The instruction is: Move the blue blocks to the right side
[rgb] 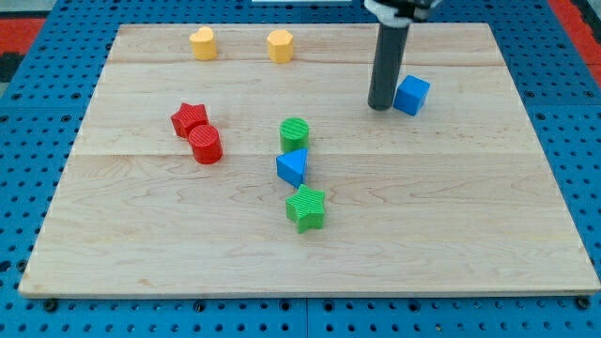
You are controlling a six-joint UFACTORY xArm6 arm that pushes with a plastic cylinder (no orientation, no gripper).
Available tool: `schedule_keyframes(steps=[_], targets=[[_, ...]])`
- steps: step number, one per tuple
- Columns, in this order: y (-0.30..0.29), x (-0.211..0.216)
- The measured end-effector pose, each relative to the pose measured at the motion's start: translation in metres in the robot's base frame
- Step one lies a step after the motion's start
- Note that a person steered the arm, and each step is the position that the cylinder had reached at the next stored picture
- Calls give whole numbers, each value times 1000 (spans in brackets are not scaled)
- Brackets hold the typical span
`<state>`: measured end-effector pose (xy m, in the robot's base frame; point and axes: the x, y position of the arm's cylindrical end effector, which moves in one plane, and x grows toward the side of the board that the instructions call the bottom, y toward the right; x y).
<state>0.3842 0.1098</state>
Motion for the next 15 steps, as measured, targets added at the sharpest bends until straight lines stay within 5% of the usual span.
schedule_keyframes(steps=[1, 3, 4, 5, 7, 10, 12, 15], targets=[[16, 61], [-53, 133], [-6, 202], [-88, 225], [-123, 225], [-203, 165], [-129, 106], [-95, 49]])
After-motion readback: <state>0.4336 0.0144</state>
